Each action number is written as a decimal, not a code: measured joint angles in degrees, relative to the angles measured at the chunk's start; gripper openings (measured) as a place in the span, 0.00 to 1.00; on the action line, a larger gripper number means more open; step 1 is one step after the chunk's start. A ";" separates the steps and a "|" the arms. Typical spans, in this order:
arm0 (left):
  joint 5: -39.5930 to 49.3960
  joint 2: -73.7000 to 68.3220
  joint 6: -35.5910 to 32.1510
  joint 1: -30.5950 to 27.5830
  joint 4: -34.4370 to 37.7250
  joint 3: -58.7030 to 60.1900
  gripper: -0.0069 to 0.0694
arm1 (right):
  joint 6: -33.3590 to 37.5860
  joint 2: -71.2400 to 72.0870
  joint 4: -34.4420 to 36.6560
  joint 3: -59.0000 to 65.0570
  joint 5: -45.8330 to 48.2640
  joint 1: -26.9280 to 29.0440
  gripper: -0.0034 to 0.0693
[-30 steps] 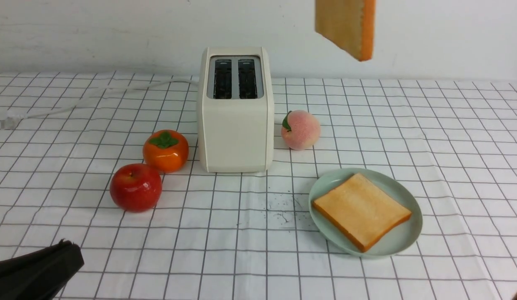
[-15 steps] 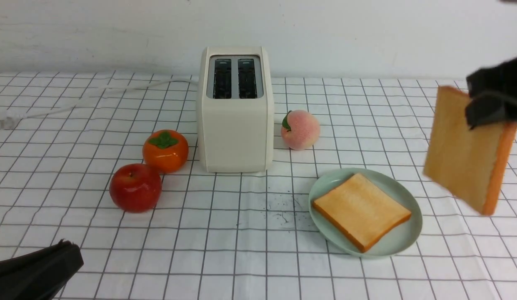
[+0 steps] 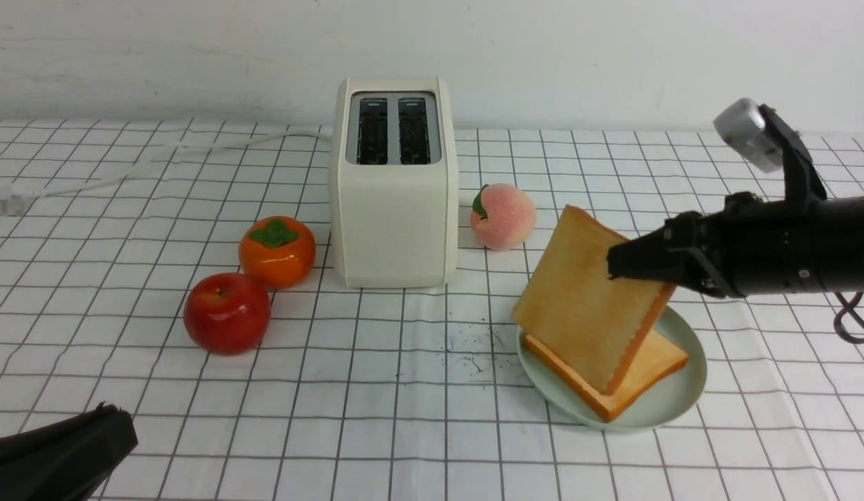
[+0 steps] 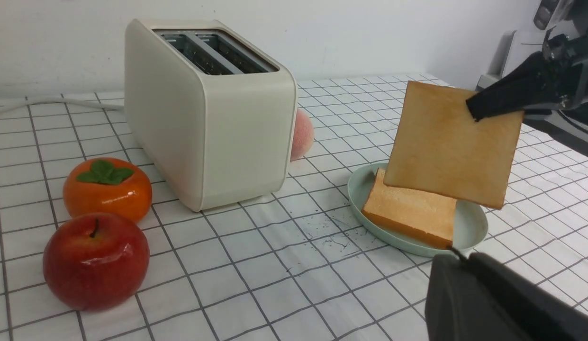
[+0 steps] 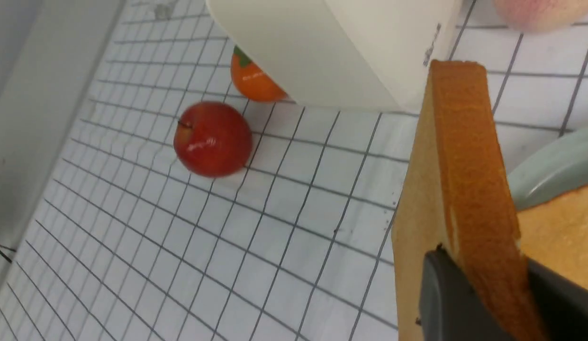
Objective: Take toasted bread from bread machine on white checkered table place on plate.
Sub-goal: 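Place the held slice of bread on top of the slice on the plate with the right gripper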
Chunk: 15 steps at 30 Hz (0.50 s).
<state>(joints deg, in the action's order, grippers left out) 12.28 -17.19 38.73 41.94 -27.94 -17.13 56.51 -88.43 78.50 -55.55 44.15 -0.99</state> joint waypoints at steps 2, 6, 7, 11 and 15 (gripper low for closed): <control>0.04 0.00 0.00 0.00 0.00 0.00 0.11 | 1.98 -1.97 1.71 0.00 0.97 1.68 0.21; 0.04 0.00 0.00 0.00 0.00 0.00 0.11 | 6.58 -6.90 3.67 0.00 1.63 2.73 0.21; 0.04 0.00 0.00 0.00 0.00 0.00 0.11 | 8.29 -8.13 4.73 0.00 1.81 2.73 0.21; 0.04 0.00 0.00 0.00 0.00 0.00 0.11 | 15.26 -11.73 11.51 0.00 1.86 2.73 0.21; 0.04 0.00 0.00 0.00 0.00 0.00 0.11 | 18.48 -13.20 16.16 0.00 1.86 2.73 0.21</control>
<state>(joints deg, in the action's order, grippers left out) 12.32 -17.19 38.73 41.94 -27.94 -17.13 74.99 -101.62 94.66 -55.55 46.01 1.74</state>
